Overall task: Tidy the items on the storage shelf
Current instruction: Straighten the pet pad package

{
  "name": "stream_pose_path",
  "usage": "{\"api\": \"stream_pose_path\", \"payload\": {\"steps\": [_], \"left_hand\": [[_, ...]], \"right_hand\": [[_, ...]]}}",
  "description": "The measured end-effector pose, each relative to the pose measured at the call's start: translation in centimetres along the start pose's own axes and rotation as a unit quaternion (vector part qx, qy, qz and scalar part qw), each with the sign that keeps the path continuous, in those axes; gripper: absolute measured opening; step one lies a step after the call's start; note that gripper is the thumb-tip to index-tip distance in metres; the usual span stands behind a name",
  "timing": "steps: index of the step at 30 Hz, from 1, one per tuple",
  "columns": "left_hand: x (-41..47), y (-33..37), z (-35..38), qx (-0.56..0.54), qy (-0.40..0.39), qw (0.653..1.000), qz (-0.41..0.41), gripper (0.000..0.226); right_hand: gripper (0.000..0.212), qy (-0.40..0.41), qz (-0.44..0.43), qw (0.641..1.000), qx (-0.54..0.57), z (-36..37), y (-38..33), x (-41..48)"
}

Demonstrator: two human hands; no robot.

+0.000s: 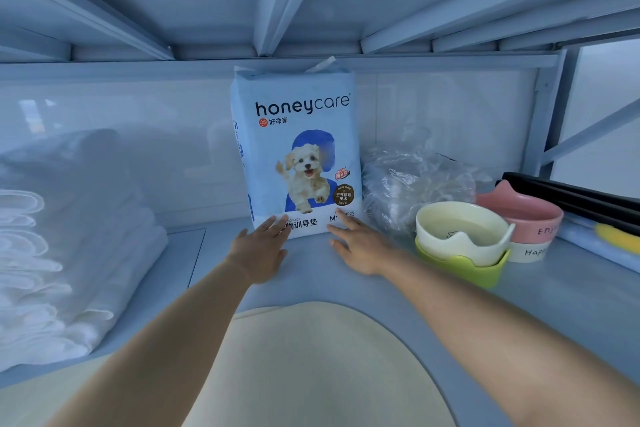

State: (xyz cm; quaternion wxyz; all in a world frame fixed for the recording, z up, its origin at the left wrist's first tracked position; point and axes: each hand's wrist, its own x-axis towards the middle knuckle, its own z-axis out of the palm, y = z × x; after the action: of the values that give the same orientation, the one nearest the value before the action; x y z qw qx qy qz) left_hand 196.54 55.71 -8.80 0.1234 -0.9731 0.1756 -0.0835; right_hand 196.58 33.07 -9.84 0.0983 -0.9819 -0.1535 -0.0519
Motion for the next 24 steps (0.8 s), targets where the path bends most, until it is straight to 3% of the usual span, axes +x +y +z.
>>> {"api": "stream_pose_path", "payload": {"steps": [13,24], "left_hand": [[0.7,0.4,-0.5,-0.009,-0.027,1.0,-0.01,0.056],[-5.4,0.0,-1.8,-0.188,-0.013,0.982,-0.009,0.051]], "right_hand": [[0.057,-0.071,0.028,0.996,-0.036,-1.2,-0.3,1.3],[0.054,0.006,-0.05,0.996,0.075,-1.5,-1.9,-3.5]]}}
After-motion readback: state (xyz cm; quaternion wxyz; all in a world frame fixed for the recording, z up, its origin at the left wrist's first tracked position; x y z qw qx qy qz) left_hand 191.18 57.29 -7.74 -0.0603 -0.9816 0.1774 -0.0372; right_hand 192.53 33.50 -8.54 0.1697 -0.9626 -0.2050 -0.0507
